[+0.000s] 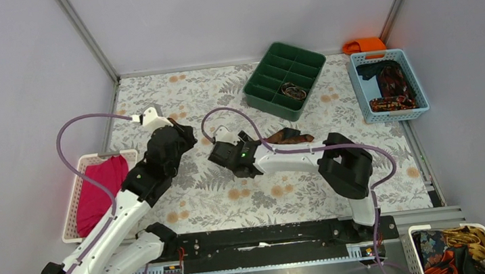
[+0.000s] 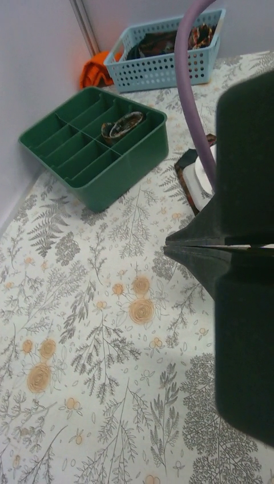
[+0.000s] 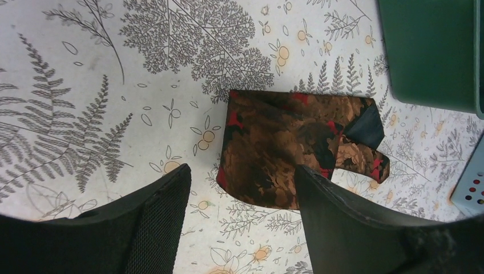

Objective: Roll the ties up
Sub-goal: Roll the tie at the center of the board.

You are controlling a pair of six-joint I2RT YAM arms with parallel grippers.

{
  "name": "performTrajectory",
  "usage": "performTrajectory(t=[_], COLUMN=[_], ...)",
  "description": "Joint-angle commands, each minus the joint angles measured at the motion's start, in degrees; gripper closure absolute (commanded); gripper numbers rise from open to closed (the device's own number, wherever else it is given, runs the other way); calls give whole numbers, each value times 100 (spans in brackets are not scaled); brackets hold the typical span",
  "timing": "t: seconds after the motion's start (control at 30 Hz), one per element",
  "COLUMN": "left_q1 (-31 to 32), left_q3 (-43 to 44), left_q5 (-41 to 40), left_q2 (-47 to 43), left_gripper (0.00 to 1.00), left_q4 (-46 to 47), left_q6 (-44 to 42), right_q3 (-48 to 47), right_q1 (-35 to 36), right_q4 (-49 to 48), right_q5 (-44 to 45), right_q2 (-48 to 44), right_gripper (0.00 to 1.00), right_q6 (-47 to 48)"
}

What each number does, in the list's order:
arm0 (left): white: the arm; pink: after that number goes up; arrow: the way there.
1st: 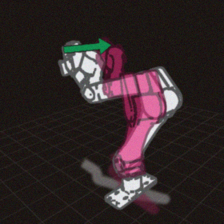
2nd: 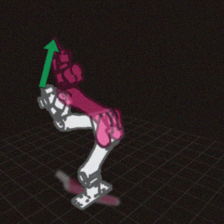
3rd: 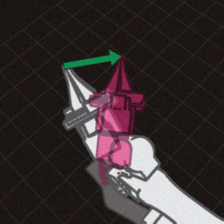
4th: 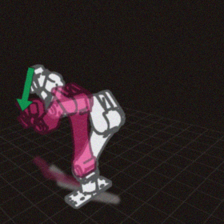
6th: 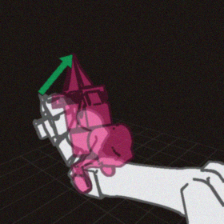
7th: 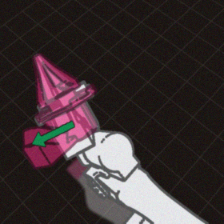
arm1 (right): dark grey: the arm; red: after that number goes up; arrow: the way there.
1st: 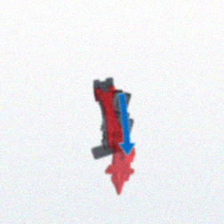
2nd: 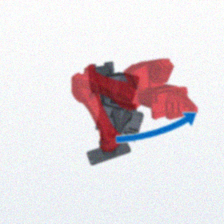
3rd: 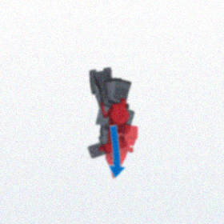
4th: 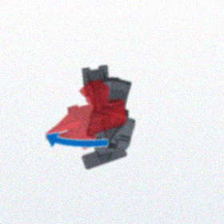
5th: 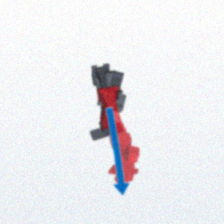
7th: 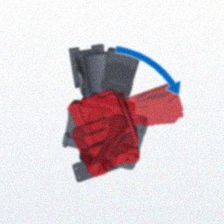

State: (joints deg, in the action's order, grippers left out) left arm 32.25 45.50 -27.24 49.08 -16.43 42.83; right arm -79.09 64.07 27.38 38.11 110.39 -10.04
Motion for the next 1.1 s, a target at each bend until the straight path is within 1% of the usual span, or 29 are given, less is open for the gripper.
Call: performTrajectory(t=[0.0,0.13,0.6,0.77,0.93,1.0,1.07], left_q1=[-12,-19,-27,-26,-27,-26,-26], left_q3=[-99,-126,-116,-80,-92,-110,-123], left_q5=[-135,-148,-69,-88,-93,-93,-93], left_q2=[10,-6,69,58,46,37,44], left_gripper=[100,100,100,100,100,100,100], left_q4=[-58,-4,126,121,160,181,208], left_q6=[-136,-184,-279,-301,-301,-301,-301], right_q3=[-251,-245,204,228,267,210,186], right_q1=[-13,-54,-668,-883,-997,-1055,-1113], right_q4=[167,173,-134,-38,-108,-24,-3], right_q5=[454,592,121,3,-74,-65,-33], right_q2=[237,444,565,718,823,894,926], right_gripper=[25,23,25,25,33,42,48], right_q6=[78,-24,-477,-623,-669,-727,-771])
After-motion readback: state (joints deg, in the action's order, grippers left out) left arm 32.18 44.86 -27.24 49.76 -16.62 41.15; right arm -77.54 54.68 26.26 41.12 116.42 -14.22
